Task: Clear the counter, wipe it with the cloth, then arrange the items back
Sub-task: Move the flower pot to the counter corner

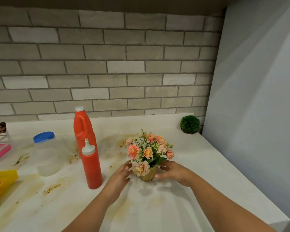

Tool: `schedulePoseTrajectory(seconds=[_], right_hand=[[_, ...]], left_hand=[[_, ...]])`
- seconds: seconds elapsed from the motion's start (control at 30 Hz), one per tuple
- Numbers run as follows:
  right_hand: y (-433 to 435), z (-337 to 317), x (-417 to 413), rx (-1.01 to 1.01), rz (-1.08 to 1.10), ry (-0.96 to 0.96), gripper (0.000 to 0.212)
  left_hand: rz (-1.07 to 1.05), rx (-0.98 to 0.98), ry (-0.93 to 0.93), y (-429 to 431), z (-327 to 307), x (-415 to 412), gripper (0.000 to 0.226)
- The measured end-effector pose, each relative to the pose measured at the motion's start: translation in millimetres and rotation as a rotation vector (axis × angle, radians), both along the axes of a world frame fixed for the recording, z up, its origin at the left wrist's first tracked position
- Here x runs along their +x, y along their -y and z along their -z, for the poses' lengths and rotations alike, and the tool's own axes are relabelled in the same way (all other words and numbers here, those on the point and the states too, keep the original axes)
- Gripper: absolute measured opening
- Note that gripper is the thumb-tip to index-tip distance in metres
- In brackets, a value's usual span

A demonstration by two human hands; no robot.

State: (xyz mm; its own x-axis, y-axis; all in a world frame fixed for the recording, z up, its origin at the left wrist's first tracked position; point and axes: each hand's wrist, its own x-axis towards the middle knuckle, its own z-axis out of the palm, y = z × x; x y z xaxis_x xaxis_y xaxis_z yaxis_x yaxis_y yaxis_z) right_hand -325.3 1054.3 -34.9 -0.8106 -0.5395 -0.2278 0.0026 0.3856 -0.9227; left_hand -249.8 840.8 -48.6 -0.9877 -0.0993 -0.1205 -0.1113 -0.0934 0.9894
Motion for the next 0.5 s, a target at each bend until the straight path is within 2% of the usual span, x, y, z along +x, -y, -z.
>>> schedulePoseTrajectory(seconds=[0.1,0.2,0.27,0.4,0.5], right_hand=[[9.6,7.7,0.2,-0.053,0.051,-0.048,0.062],[16.0,12.5,-0.6,-0.114,0.121,-0.078,0.055],[18.2,16.2,-3.3,-0.123,0.152,-0.099,0.056],[20.6,16.7,-12.9,-0.129,0.192,-0.128,0.037],[17.8,7.0,-25.5,-0.162,0.19,-0.148,0.036]], left_hand=[[0.08,-0.187,-0.006,-10.4,6.0,-1.7,0.039],[0.052,-0.299,-0.01,-18.8,9.8,-10.8,0.037],[-0.016,-0.322,-0.033,-22.0,12.9,-18.4,0.039],[-0.104,-0.331,-0.059,-27.5,14.3,-31.5,0.038],[-0.117,-0.285,-0.097,-34.1,5.7,-45.0,0.035]])
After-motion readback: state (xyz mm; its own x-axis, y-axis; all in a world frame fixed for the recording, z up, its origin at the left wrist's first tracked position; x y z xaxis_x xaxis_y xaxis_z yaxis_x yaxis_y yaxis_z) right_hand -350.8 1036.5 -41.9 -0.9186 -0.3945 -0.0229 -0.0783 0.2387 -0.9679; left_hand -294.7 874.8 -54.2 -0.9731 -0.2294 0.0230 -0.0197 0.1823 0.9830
